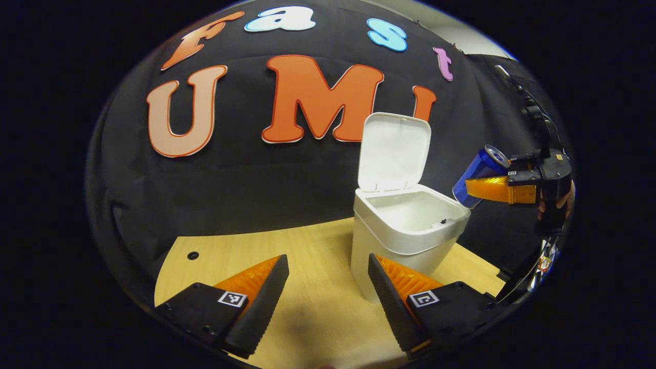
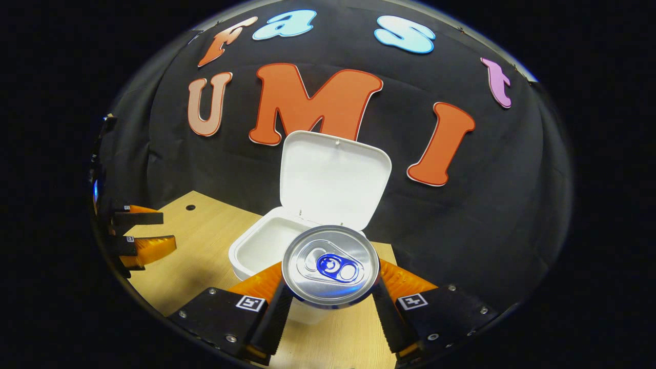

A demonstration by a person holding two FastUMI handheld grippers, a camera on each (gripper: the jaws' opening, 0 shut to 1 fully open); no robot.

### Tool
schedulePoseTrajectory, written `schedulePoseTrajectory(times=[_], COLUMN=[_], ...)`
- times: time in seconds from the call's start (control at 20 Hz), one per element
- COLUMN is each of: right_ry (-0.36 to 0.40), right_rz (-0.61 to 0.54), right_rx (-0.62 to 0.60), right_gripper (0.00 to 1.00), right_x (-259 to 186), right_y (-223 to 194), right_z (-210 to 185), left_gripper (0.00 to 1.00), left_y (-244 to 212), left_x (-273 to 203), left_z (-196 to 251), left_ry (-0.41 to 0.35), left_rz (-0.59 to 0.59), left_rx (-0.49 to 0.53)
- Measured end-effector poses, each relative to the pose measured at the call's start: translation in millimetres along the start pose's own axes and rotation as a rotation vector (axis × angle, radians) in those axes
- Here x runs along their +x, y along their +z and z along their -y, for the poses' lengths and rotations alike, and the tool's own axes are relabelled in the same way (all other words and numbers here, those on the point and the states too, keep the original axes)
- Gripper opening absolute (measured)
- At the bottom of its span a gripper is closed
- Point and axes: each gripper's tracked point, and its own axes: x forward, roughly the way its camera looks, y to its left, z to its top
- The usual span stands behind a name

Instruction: Press the lid of the desktop garbage bin to open it, pick up the crumpled paper on the desktop and throw it into the bin, then pick up the pop can on the desktop and drop it into the bin, and finally close the garbage bin lid.

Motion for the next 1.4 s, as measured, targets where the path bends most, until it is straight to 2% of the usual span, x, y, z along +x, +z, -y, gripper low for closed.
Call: schedulePoseTrajectory(times=[0.3,0.35,0.4,0.45,0.5,0.55,0.65,0.9,1.1,1.4], right_ry=[0.049,0.055,0.065,0.077,0.087,0.093,0.103,0.141,0.155,0.128], right_rz=[-0.095,-0.103,-0.11,-0.115,-0.122,-0.129,-0.142,-0.142,-0.145,-0.085], right_rx=[-0.03,-0.03,-0.03,-0.029,-0.031,-0.035,-0.053,-0.044,-0.026,-0.019], right_gripper=[0.79,0.75,0.79,0.75,0.75,0.79,0.79,0.8,0.82,0.81], right_x=[31.2,34.9,35.6,37.6,39.4,41.1,47.3,52.9,55.3,55.7], right_y=[-21.7,-23.7,-27.1,-29.7,-32.6,-34.3,-39.9,-44.9,-48.5,-23.4], right_z=[-4.1,-4.6,-4.0,-3.9,-3.4,-3.1,-2.7,-0.3,-1.3,13.9], left_gripper=[0.99,0.99,0.99,0.99,0.99,0.99,0.99,0.99,0.99,0.99], left_y=[-9.8,-12.4,-15.6,-18.6,-20.8,-22.3,-28.1,-34.7,-32.9,-33.0], left_x=[-20.7,-24.5,-28.5,-30.8,-33.5,-34.9,-39.7,-47.5,-50.8,-37.7], left_z=[-27.3,-29.3,-30.6,-31.2,-30.3,-29.5,-25.7,-10.4,-16.3,-23.5], left_ry=[0.139,0.158,0.175,0.19,0.203,0.215,0.236,0.257,0.273,0.256], left_rz=[0.0,-0.001,-0.004,-0.007,-0.012,-0.014,-0.022,-0.028,-0.033,-0.049], left_rx=[-0.046,-0.05,-0.054,-0.055,-0.054,-0.053,-0.056,-0.113,-0.096,-0.104])
